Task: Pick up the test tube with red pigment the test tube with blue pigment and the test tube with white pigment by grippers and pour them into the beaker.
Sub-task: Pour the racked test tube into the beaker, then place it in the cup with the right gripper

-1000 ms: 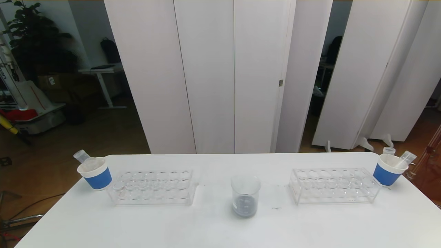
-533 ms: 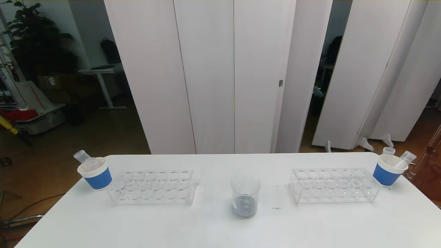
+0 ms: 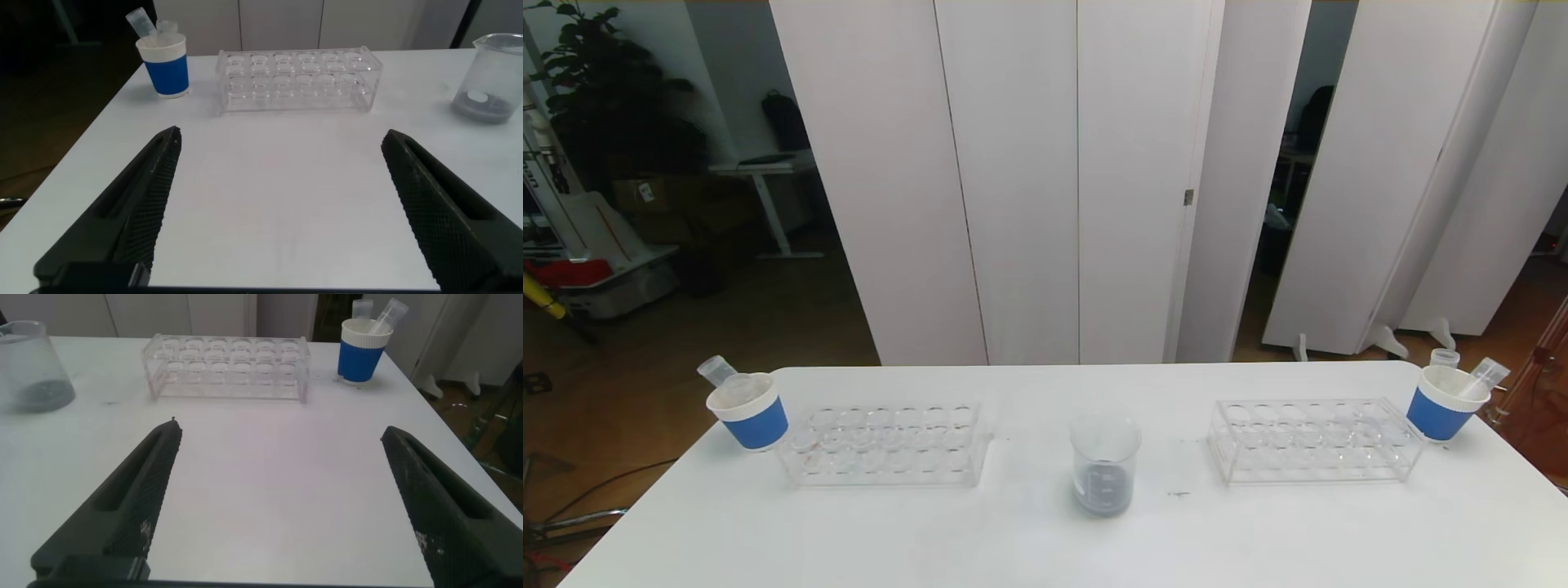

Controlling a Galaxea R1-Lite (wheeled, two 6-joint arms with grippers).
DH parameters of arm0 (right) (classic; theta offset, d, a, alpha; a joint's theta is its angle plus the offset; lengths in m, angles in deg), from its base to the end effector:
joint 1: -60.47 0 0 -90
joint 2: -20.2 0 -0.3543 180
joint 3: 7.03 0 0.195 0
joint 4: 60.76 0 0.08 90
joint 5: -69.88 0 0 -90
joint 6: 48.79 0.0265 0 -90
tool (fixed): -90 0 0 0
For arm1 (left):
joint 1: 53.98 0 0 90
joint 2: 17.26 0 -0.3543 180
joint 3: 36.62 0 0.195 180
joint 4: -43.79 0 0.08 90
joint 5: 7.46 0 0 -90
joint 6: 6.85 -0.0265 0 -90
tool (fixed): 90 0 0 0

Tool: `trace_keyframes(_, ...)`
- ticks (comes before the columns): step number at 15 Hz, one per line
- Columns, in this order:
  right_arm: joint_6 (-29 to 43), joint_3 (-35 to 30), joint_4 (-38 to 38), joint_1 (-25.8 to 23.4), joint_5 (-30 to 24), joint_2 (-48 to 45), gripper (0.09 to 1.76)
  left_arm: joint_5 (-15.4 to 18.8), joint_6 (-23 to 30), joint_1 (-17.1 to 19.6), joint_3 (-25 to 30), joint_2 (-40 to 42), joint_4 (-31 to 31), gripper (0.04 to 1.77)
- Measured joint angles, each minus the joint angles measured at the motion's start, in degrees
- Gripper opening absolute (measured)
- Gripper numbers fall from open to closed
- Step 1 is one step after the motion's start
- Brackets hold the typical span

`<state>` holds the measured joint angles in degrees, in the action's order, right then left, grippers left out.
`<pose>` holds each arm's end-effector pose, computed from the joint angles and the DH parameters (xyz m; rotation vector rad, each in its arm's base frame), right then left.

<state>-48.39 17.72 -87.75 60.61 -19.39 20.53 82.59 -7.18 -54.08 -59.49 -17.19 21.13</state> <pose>-0.0703 -0.0005 0.0779 0.0066 0.0448 -0.0105 -0.0682 0.0001 0.0761 0.0058 -0.0049 -0.0026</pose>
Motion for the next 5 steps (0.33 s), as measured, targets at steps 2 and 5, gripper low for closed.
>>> trace_keyframes(2, -0.11, -0.38, 0.67, 0.00, 0.06, -0.28, 1.75, 0.02, -0.02, 0.00, 0.00, 0.00, 0.02, 1.75)
trace_keyframes(5, -0.16, -0.46, 0.72, 0.00, 0.06, -0.35, 1.75, 0.00, 0.00, 0.00, 0.00, 0.00, 0.02, 1.75)
